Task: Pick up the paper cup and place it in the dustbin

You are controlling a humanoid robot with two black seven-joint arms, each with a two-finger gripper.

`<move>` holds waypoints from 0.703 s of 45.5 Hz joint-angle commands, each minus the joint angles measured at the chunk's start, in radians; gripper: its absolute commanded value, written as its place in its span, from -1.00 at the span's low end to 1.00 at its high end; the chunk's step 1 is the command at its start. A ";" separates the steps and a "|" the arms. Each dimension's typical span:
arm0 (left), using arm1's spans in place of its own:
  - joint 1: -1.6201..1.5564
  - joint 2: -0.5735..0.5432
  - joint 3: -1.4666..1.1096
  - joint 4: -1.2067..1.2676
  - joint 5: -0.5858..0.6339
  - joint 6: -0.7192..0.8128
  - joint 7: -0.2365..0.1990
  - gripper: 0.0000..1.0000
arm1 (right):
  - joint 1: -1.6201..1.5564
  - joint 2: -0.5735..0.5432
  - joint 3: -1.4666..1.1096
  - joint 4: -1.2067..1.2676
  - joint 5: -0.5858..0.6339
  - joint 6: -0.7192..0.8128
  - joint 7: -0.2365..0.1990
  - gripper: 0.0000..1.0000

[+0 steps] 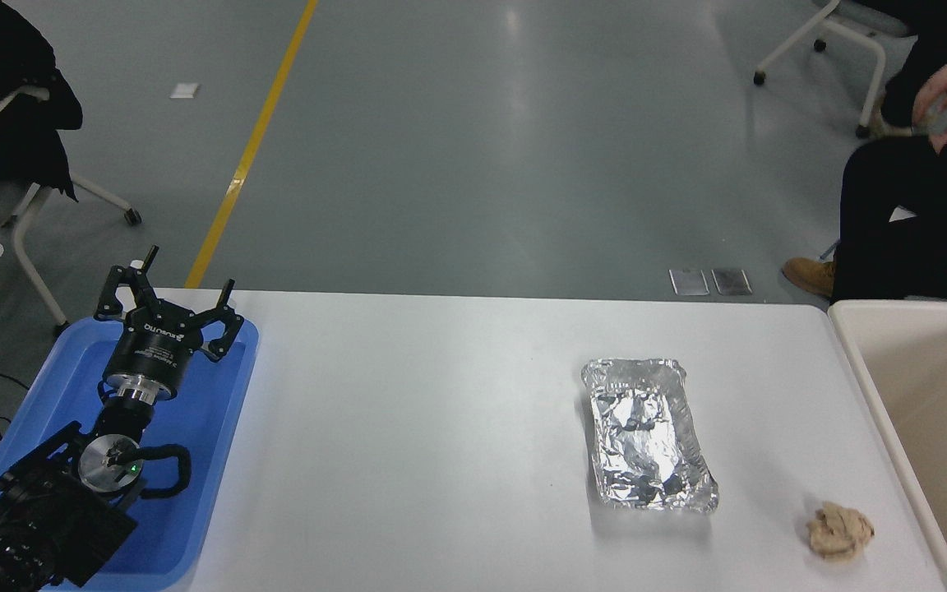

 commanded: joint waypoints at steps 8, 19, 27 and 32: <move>0.001 -0.001 -0.001 0.000 0.000 0.000 0.000 1.00 | -0.411 0.108 0.239 -0.241 0.003 -0.242 -0.036 -1.00; -0.001 -0.001 -0.001 0.000 -0.002 0.000 0.000 1.00 | -0.560 0.190 0.369 -0.278 0.035 -0.279 -0.053 -1.00; 0.001 0.000 -0.001 0.000 0.000 0.000 0.000 1.00 | -0.618 0.253 0.418 -0.302 0.054 -0.307 -0.070 -1.00; 0.001 0.001 -0.001 0.000 0.000 0.000 0.000 1.00 | -0.645 0.266 0.451 -0.302 0.064 -0.308 -0.072 -1.00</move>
